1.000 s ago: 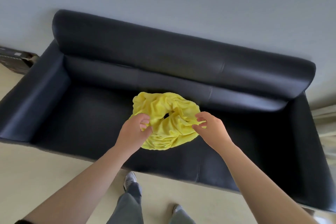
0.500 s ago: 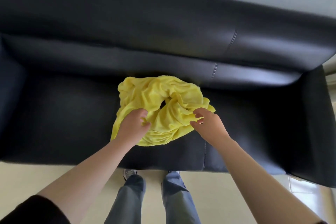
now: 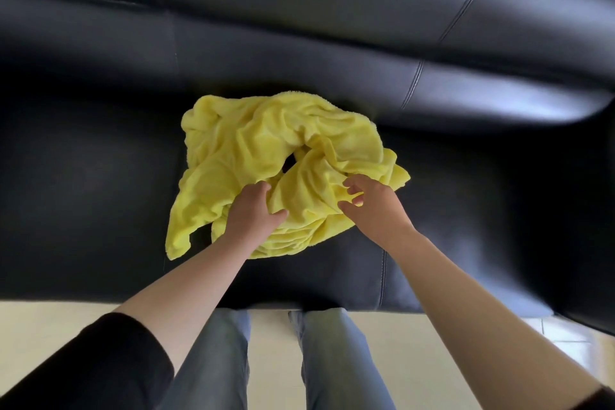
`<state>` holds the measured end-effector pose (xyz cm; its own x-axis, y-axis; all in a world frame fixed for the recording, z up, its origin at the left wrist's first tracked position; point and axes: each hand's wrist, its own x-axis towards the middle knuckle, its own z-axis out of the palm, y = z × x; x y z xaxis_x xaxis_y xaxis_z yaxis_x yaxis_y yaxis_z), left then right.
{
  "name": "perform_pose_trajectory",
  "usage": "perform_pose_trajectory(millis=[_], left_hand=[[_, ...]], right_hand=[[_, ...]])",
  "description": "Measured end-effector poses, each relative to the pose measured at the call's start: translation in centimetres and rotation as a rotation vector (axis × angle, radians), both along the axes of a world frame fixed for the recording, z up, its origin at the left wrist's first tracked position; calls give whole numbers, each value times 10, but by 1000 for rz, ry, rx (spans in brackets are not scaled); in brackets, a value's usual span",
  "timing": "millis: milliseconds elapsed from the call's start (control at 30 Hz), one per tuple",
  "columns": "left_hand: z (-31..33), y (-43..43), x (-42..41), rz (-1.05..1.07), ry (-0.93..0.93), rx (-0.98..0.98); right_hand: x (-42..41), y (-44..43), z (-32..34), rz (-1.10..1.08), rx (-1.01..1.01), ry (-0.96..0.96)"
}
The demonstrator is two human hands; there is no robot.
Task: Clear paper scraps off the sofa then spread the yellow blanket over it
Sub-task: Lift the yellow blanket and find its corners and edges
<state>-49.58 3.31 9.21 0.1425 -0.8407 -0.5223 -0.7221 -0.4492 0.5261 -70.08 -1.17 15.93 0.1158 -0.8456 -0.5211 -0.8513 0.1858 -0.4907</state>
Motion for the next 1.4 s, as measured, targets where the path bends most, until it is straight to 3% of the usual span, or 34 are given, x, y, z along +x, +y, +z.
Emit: perform_pose_trajectory(millis=[233,400,700,1033,1400], left_hand=[[-27,-4,-9,-85,-123,63],[-1,-4,-11,-22,-17,-74],[171,-23,-16,50,240,-330],[403,-89,-41,-107,152,-709],[568,-142,-39,77,96,-1078]], right_hand=[[-6,7,-20,-14,26,-30],[-16,12,-1,-44,38,-48],[-35,23,107,-91,1,-115],[-53,-14,269,-62,-214,-252],[-39,-50,391,61,-364,-418]])
